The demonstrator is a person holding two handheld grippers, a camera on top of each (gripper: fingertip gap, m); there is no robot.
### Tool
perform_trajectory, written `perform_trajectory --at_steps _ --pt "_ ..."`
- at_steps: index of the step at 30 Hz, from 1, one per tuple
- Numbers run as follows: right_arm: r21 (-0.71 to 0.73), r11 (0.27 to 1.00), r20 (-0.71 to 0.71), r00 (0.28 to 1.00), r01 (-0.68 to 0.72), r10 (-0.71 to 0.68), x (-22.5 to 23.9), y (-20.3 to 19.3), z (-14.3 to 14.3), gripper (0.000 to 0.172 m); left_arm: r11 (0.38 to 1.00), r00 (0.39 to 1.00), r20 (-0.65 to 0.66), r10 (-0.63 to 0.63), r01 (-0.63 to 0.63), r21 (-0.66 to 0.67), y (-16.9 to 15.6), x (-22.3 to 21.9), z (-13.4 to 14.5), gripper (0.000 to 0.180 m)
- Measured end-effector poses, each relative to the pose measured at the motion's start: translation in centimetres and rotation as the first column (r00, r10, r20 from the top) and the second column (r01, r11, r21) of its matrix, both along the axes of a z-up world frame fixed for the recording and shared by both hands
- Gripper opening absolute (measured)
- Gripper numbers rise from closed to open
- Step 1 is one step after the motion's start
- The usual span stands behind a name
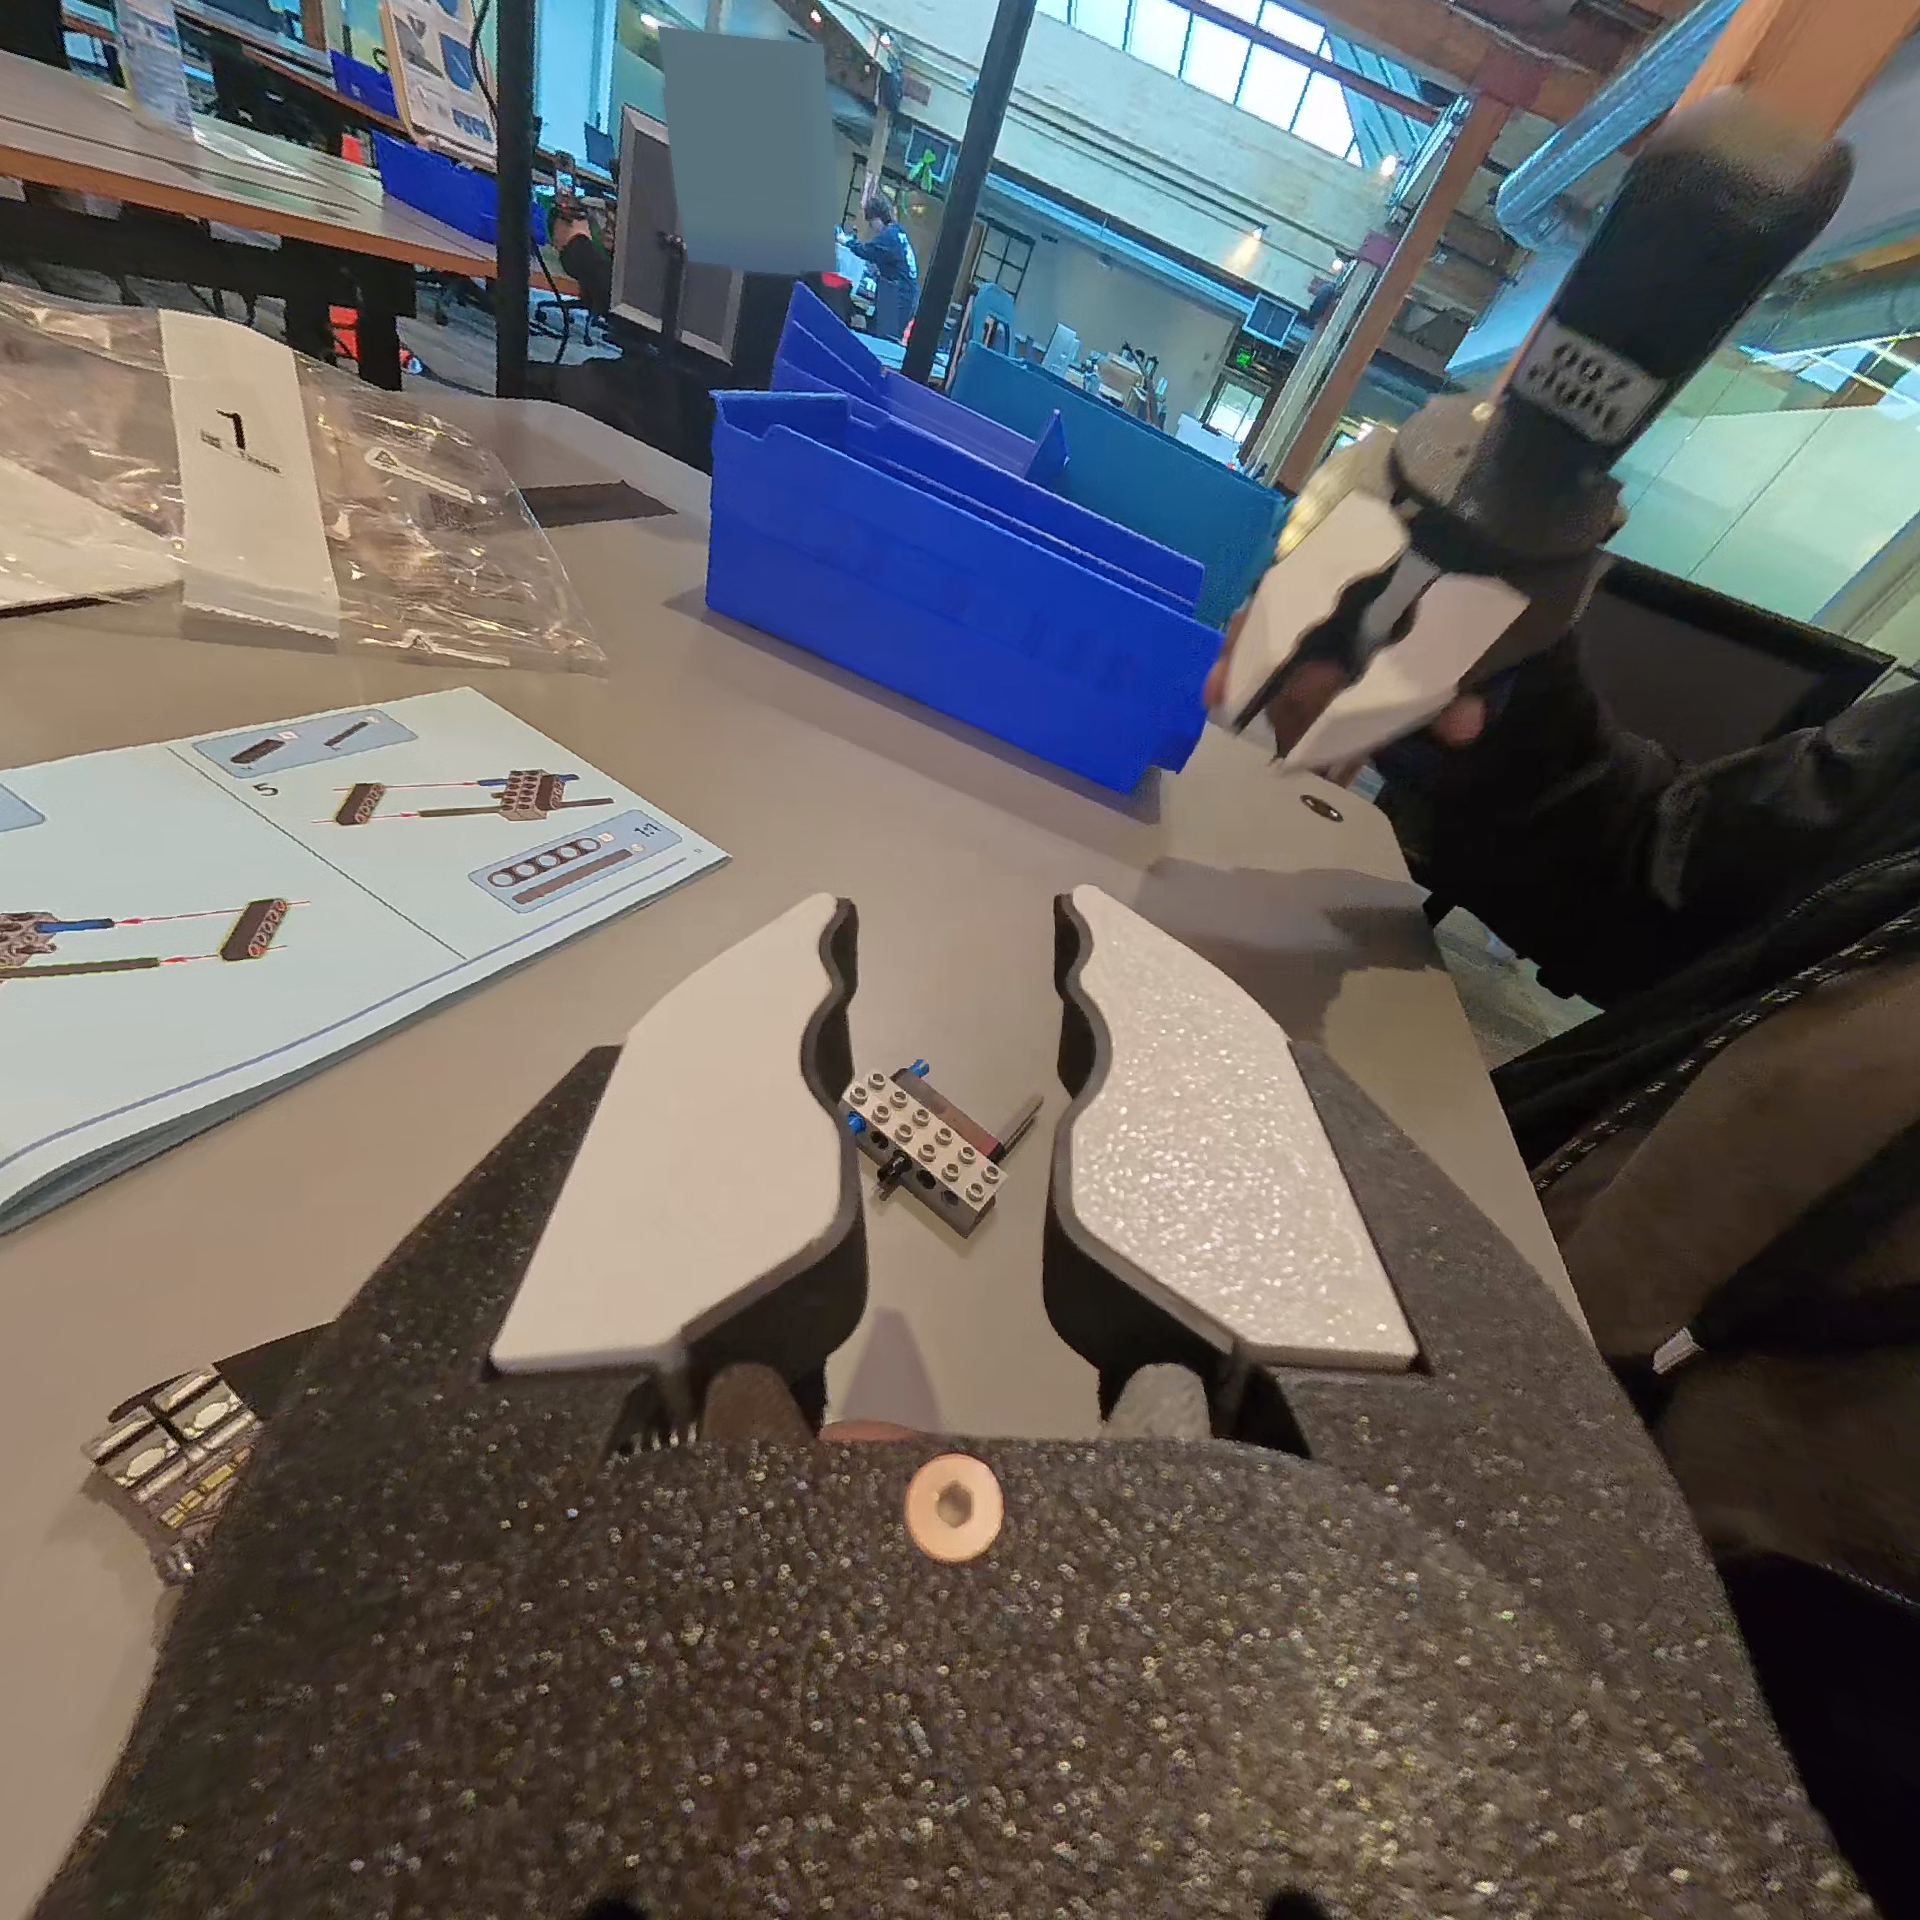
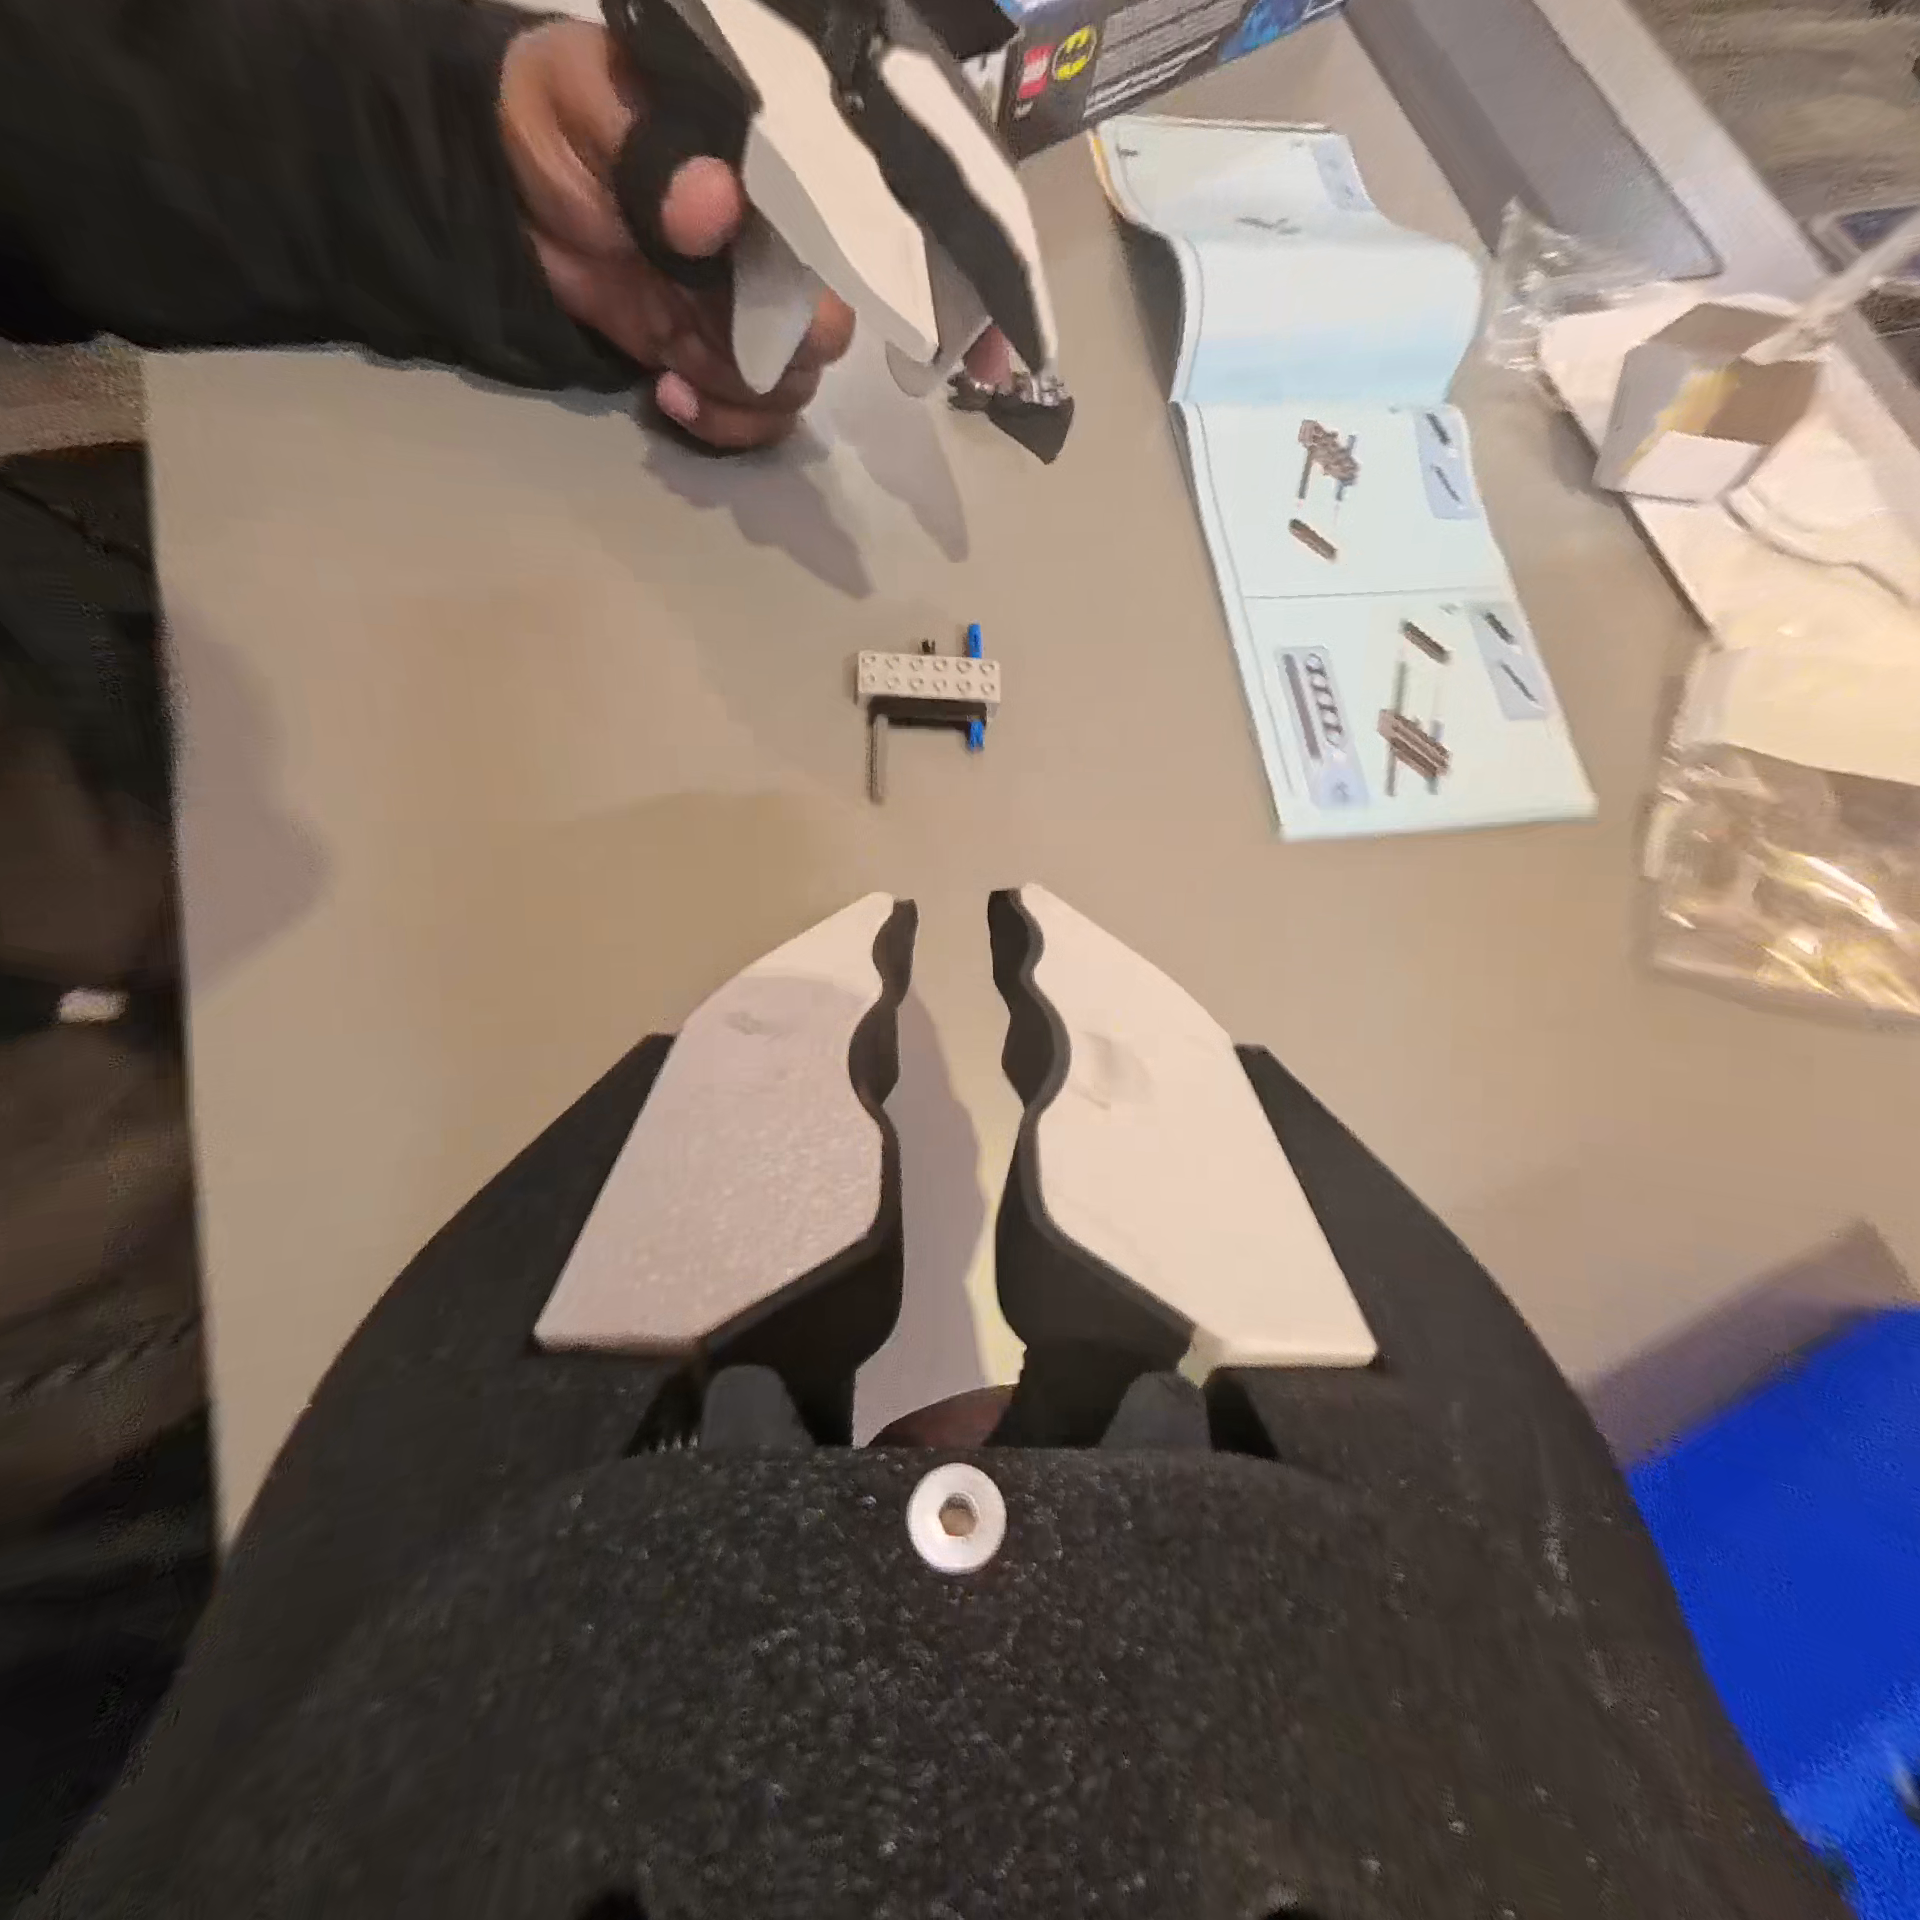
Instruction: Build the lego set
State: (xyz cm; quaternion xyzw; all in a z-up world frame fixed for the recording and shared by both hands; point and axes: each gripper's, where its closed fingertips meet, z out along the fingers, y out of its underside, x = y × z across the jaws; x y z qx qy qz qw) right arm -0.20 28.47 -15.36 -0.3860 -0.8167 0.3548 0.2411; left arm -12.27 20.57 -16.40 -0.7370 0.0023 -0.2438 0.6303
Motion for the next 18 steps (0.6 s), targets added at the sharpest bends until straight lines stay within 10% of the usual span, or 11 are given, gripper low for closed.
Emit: perform_trajectory --at_steps 7,18 --pt "0.184 0.935 -0.131 0.951 0.302 -0.281 5.1 16.7 6.9 0.012 0.999 0.997 0.069 -0.023 0.025 -0.021 0.2 -0.4 -0.2 0.035" --pt "0.448 0.888 0.325 0.907 0.103 -0.269 -0.1 30.2 -5.8 0.01 0.999 0.985 0.17 -0.037 0.031 0.037 -0.4 -1.1 0.5 0.034"
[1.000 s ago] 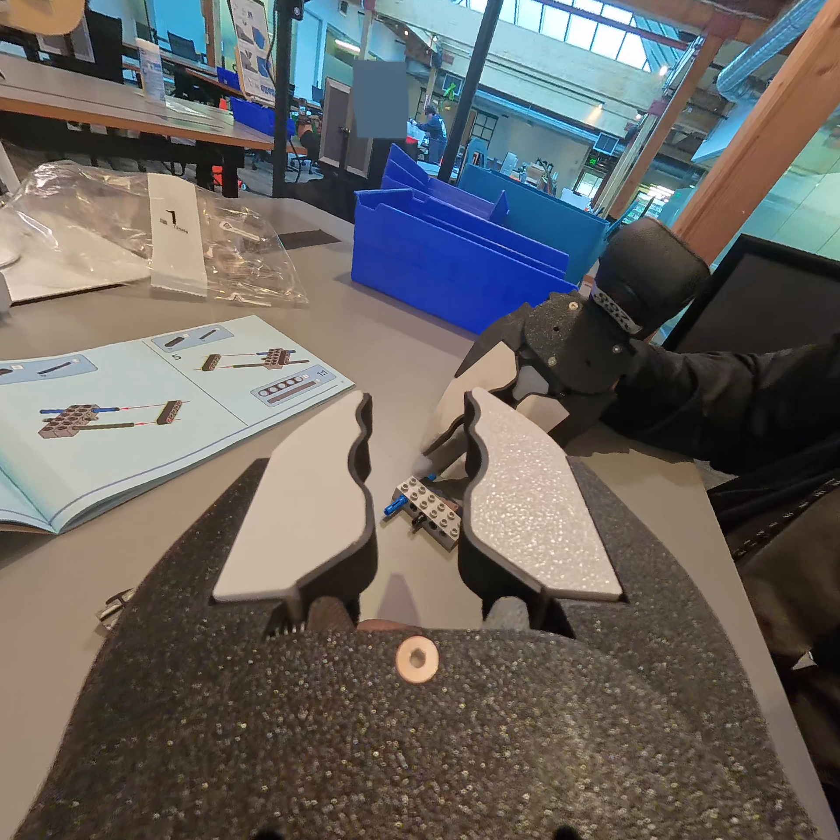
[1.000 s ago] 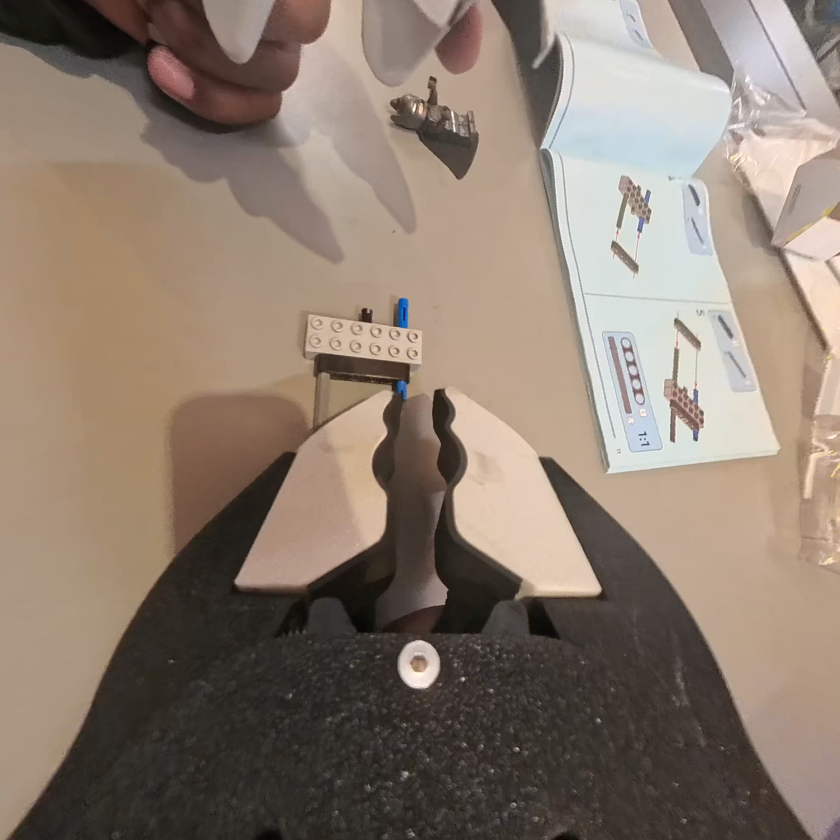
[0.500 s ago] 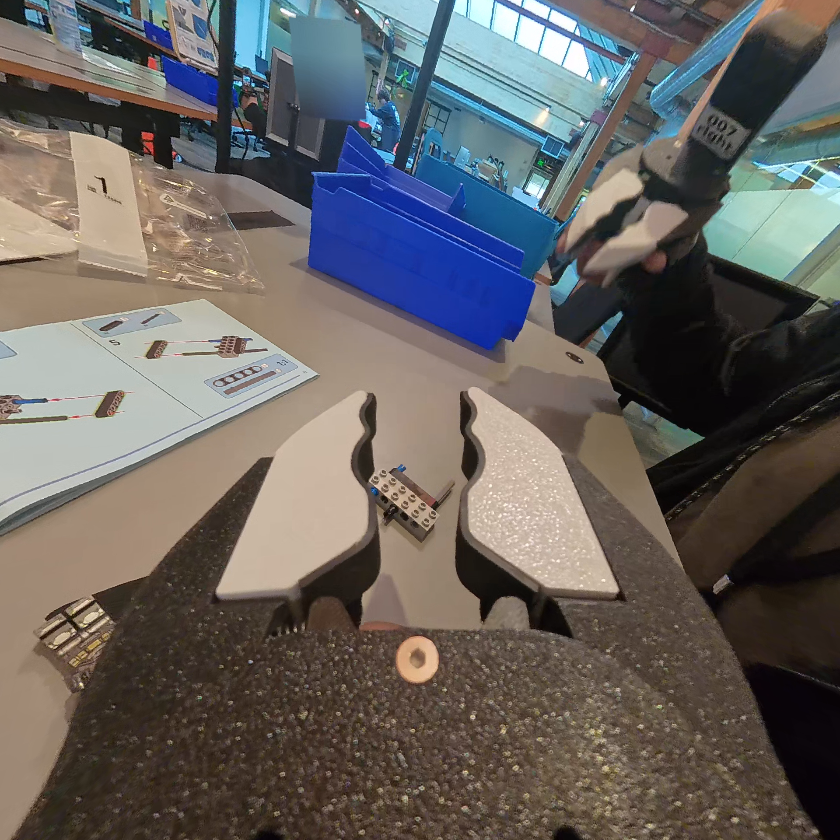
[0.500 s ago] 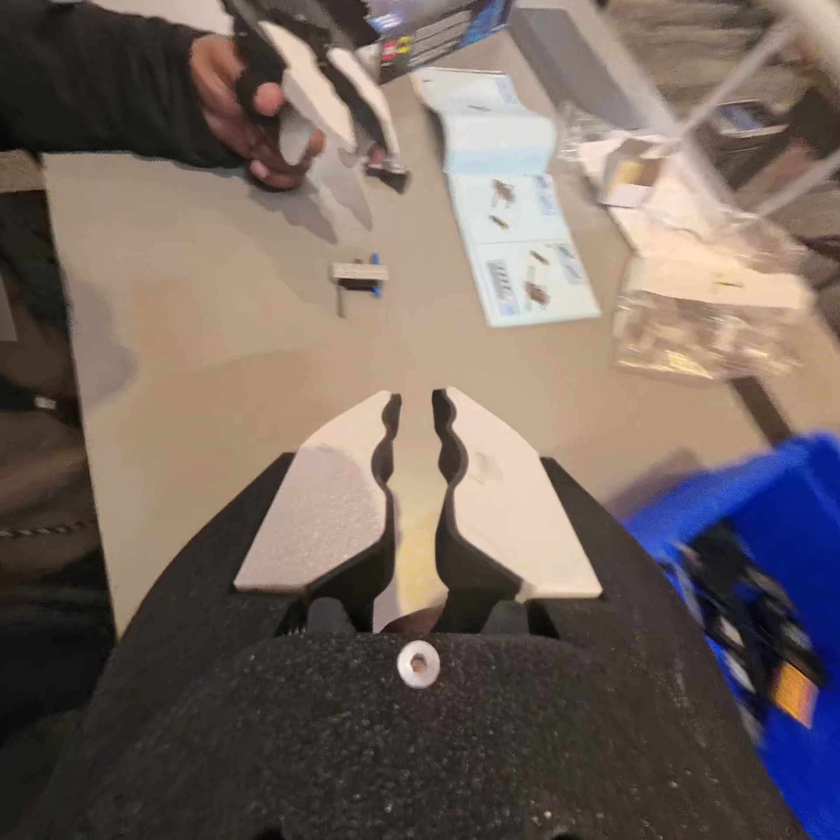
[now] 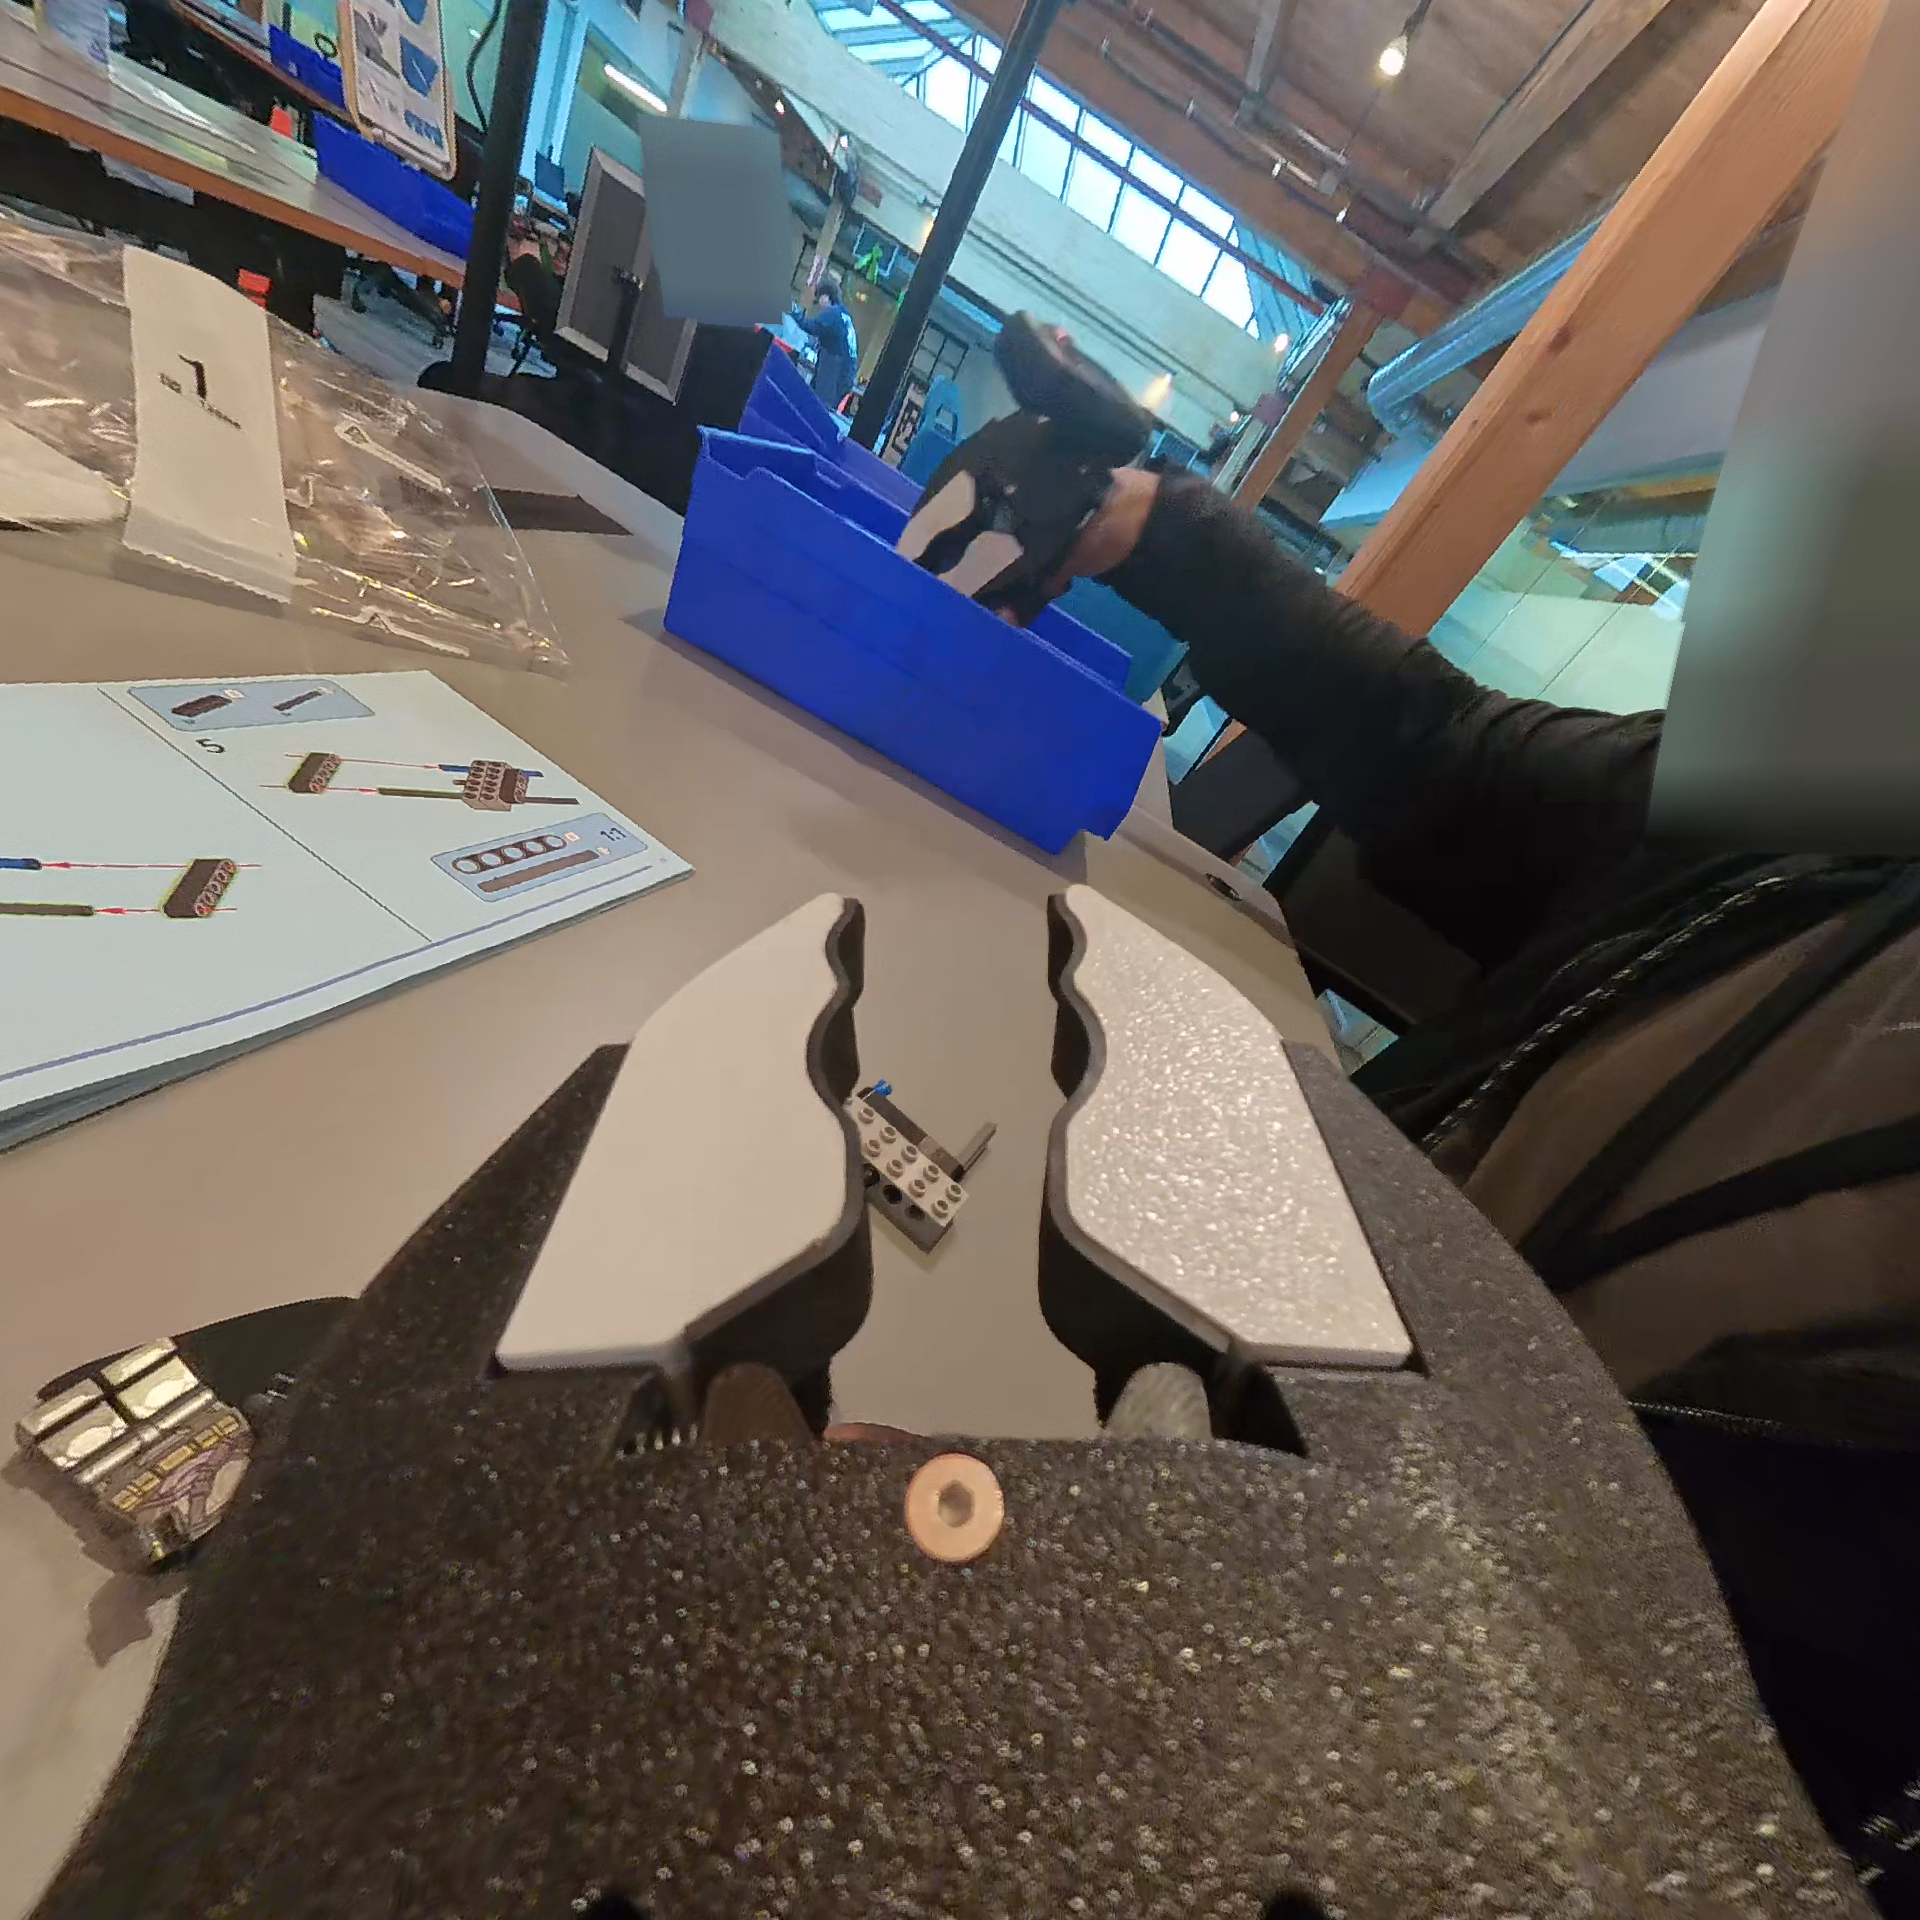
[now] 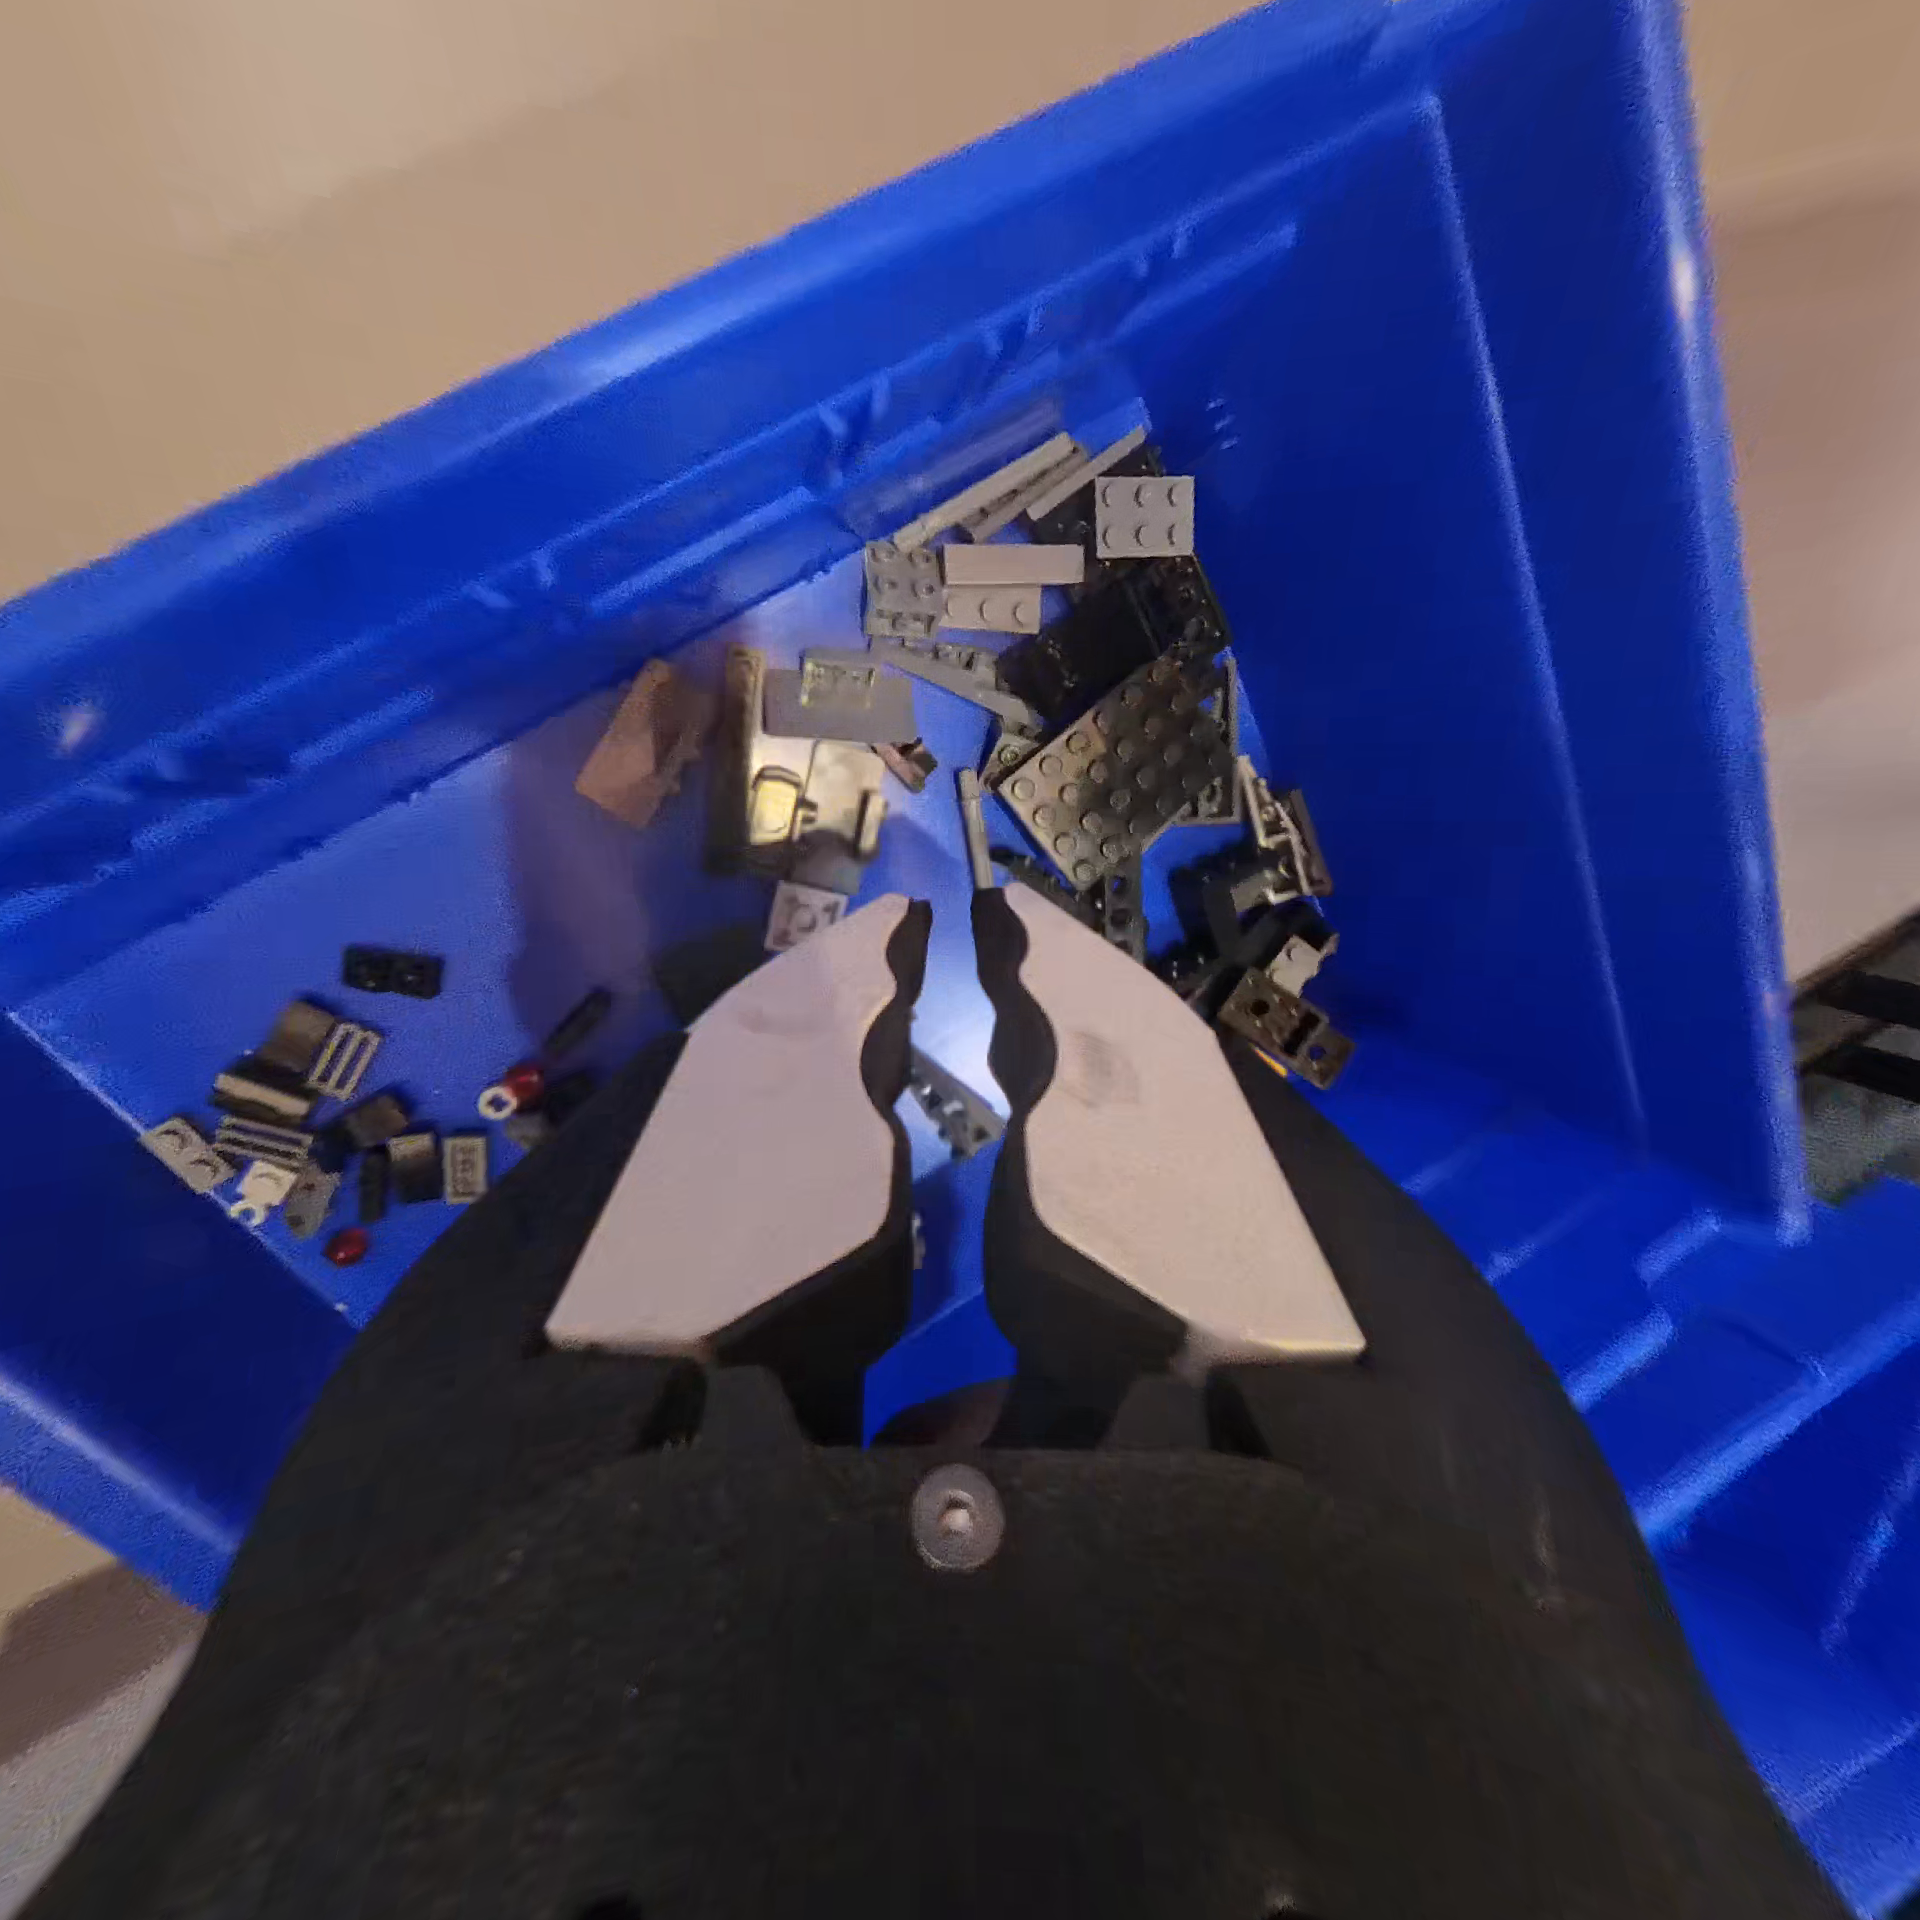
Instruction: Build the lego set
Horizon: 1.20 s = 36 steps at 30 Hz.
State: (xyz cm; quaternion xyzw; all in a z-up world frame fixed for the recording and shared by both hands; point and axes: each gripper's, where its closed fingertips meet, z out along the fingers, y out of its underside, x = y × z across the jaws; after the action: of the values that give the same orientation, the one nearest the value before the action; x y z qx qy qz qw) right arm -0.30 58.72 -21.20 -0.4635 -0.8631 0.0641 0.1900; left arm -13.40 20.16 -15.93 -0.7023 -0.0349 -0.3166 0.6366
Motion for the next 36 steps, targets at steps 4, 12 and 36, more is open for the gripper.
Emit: perform_trajectory --at_steps 4,12,36 --pt "-0.021 1.0 0.077 0.997 -0.007 0.009 -0.5 0.9 -2.4 0.01 0.999 0.999 0.017 -0.03 0.031 -0.01 0.1 0.2 -0.1 0.034" --pt "-0.025 0.998 0.087 0.995 -0.05 0.052 -1.3 1.3 -3.7 0.011 0.995 0.996 0.029 -0.09 0.091 -0.03 0.1 0.9 -0.4 0.034" --pt "-0.016 0.999 0.172 0.985 -0.03 0.033 -0.8 1.6 -4.6 0.005 0.994 0.994 0.021 -0.106 0.106 0.011 -0.4 1.2 0.1 0.033"
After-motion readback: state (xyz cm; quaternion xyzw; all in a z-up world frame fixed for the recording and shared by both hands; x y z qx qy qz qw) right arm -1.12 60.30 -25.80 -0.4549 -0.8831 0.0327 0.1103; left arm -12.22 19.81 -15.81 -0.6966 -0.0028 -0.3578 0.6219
